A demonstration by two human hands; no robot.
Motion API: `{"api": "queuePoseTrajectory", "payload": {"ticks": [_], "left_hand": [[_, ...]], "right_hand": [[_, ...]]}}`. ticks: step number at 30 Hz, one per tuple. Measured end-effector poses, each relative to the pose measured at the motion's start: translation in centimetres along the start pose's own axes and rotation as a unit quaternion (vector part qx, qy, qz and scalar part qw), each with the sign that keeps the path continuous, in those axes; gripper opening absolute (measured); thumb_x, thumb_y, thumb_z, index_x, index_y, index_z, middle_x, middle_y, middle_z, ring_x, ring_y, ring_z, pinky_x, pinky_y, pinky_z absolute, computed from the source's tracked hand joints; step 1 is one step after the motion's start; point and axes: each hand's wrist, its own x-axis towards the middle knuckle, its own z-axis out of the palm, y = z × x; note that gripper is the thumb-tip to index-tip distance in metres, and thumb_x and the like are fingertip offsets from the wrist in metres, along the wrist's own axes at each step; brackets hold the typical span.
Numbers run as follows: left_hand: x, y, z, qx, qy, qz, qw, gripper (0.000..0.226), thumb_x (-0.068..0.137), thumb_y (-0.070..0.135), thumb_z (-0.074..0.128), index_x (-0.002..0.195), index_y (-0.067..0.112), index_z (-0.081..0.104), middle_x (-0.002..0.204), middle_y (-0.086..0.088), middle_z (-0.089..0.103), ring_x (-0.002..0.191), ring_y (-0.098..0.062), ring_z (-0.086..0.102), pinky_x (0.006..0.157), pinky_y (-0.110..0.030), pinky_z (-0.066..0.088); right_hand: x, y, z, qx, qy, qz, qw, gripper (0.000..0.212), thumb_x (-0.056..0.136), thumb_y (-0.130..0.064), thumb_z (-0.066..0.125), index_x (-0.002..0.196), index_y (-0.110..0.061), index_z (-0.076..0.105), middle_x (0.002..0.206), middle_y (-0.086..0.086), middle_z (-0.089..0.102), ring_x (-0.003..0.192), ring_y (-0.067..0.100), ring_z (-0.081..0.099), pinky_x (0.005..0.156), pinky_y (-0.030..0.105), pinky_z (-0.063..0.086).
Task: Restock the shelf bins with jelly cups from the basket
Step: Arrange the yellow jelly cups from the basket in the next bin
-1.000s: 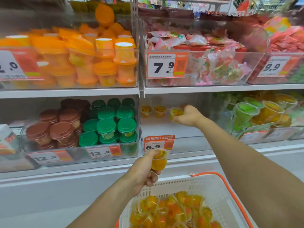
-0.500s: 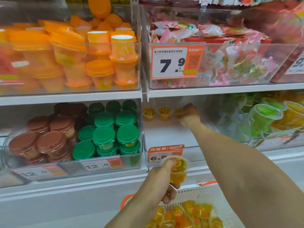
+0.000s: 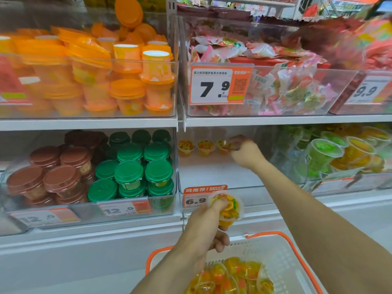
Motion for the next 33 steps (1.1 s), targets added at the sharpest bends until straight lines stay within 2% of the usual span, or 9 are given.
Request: {"api": "queuePoseTrajectory", "payload": {"ticks": [3, 7, 11, 17, 19, 21, 25, 28, 33], "left_hand": [[-0.5, 0.7, 1.1, -0.1, -0.02, 0.009, 0.995, 0.032, 0.091, 0.03, 0.068, 0.112, 0.007, 0.062, 0.069, -0.009, 0.062, 0.052, -0.02, 0.056, 0.046, -0.028, 0.043], [-1.2, 1.8, 1.9, -0.151, -0.032, 0.037, 0.987, 0.036, 0.089, 0.032, 0.07, 0.111, 0.004, 0.068, 0.065, -0.006, 0.063, 0.052, -0.017, 0.054, 0.045, -0.026, 0.042], [-1.4, 2.2, 2.8, -0.119, -0.029, 0.061, 0.991, 0.039, 0.089, 0.037, 0.07, 0.105, 0.002, 0.07, 0.067, -0.009, 0.063, 0.053, -0.017, 0.054, 0.047, -0.026, 0.042], [-1.5, 3.6, 3.7, -0.124, 0.008, 0.103, 0.987, 0.026, 0.099, 0.036, 0.056, 0.108, 0.015, 0.07, 0.087, -0.009, 0.071, 0.072, -0.022, 0.066, 0.058, -0.033, 0.05], [-0.7, 3.9, 3.0, -0.044, 0.132, 0.196, 0.971, 0.016, 0.098, 0.027, 0.055, 0.11, 0.026, 0.064, 0.101, -0.003, 0.067, 0.085, -0.019, 0.066, 0.071, -0.036, 0.053], [0.0, 3.8, 2.1, 0.176, 0.236, 0.325, 0.899, 0.018, 0.095, 0.026, 0.056, 0.111, 0.031, 0.061, 0.114, 0.009, 0.054, 0.097, -0.007, 0.055, 0.085, -0.029, 0.045], [1.2, 3.0, 1.2, 0.51, 0.224, 0.325, 0.764, 0.025, 0.096, 0.042, 0.05, 0.118, 0.034, 0.06, 0.12, 0.017, 0.05, 0.119, -0.008, 0.038, 0.104, -0.03, 0.019], [1.6, 2.7, 1.0, 0.564, 0.196, 0.272, 0.754, 0.026, 0.097, 0.045, 0.045, 0.115, 0.035, 0.059, 0.112, 0.015, 0.055, 0.112, -0.01, 0.047, 0.105, -0.035, 0.019], [2.1, 3.0, 0.8, 0.559, 0.2, 0.26, 0.761, 0.025, 0.097, 0.048, 0.044, 0.116, 0.036, 0.054, 0.112, 0.017, 0.054, 0.112, -0.009, 0.047, 0.101, -0.033, 0.024]], "right_hand": [[-6.7, -1.3, -3.7, 0.174, -0.147, -0.033, 0.973, 0.018, 0.094, -0.019, 0.068, 0.109, -0.01, 0.068, 0.104, 0.013, 0.073, 0.096, 0.029, 0.07, 0.077, 0.033, 0.056], [-13.4, -1.3, -7.3, 0.175, -0.305, -0.127, 0.927, 0.058, 0.079, -0.016, 0.082, 0.132, -0.02, 0.06, 0.121, 0.011, 0.065, 0.107, 0.03, 0.065, 0.086, 0.04, 0.056], [-14.9, -1.2, -7.3, 0.128, -0.189, -0.184, 0.956, 0.068, 0.066, -0.016, 0.093, 0.125, -0.028, 0.062, 0.114, 0.001, 0.062, 0.088, 0.032, 0.066, 0.07, 0.049, 0.057], [-13.4, -1.0, -7.0, 0.031, -0.098, -0.277, 0.955, 0.061, 0.069, -0.016, 0.089, 0.121, -0.021, 0.058, 0.11, -0.011, 0.067, 0.1, 0.016, 0.067, 0.075, 0.028, 0.056], [-11.0, 0.1, -6.4, 0.031, -0.051, -0.236, 0.97, 0.051, 0.069, -0.02, 0.086, 0.114, -0.027, 0.062, 0.103, -0.01, 0.07, 0.09, 0.011, 0.068, 0.075, 0.027, 0.054], [-6.9, 2.0, -5.6, 0.05, 0.01, -0.135, 0.99, 0.036, 0.07, -0.027, 0.085, 0.1, -0.03, 0.066, 0.092, -0.01, 0.072, 0.077, 0.006, 0.067, 0.072, 0.027, 0.054], [1.8, 5.3, -4.1, 0.1, 0.067, 0.079, 0.99, 0.023, 0.068, -0.026, 0.086, 0.079, -0.026, 0.065, 0.099, 0.003, 0.076, 0.092, 0.019, 0.072, 0.083, 0.042, 0.06], [5.8, 6.6, -2.1, 0.07, 0.046, 0.151, 0.985, 0.027, 0.077, -0.02, 0.081, 0.09, -0.025, 0.058, 0.116, 0.012, 0.069, 0.106, 0.028, 0.067, 0.091, 0.041, 0.057], [7.3, 6.6, 0.8, 0.019, 0.081, 0.176, 0.981, 0.048, 0.074, -0.038, 0.072, 0.114, -0.012, 0.067, 0.108, 0.005, 0.069, 0.1, 0.022, 0.066, 0.08, 0.029, 0.053]]}}
